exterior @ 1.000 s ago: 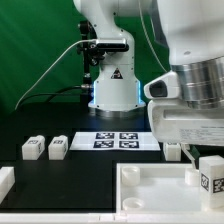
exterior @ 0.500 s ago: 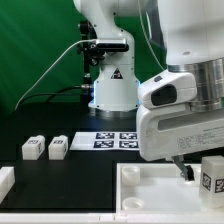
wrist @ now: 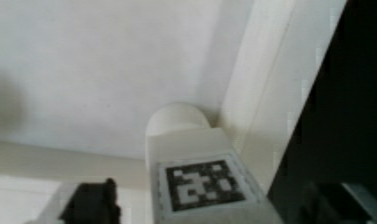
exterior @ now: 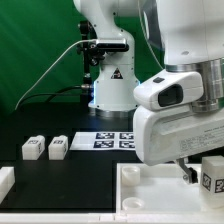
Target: Assemble one leg
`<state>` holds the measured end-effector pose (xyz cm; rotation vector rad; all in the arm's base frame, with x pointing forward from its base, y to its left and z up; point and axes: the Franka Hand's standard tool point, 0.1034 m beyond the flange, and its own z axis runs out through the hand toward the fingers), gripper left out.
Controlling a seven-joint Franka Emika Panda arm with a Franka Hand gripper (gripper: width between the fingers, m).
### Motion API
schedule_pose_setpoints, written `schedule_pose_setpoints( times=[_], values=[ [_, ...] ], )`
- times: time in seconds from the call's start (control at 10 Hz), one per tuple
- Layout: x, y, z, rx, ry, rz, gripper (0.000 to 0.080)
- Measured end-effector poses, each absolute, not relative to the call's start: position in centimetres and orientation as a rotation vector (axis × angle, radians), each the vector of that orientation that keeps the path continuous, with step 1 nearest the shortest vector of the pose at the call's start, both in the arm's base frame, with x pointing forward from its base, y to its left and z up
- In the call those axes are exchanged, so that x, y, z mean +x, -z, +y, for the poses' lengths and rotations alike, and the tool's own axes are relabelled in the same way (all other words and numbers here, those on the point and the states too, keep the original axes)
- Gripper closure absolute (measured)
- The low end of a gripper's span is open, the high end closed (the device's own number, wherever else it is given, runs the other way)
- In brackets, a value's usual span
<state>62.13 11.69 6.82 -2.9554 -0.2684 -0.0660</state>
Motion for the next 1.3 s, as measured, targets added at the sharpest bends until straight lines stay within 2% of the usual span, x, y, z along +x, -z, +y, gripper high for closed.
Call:
schedule_pose_setpoints(
  times=[0.1,0.4,0.8,1.1,1.2,1.3],
  values=[
    [62.12,-6.81,11.64,-2.962,0.051,-0.100,0.0499],
    [62.24,-6.91,11.62,-2.922,0.004,0.460,0.0500],
    [62.51,-6.92,11.75,-2.509,-0.125,1.408,0.0500],
    [62.44,-6.91,12.34,-2.286,-0.189,1.740,0.0499],
    [62.44,-6.89,12.28,-2.290,-0.188,1.736,0.0403],
    [62.43,-6.89,12.27,-2.298,-0.186,1.724,0.0267]
  ],
)
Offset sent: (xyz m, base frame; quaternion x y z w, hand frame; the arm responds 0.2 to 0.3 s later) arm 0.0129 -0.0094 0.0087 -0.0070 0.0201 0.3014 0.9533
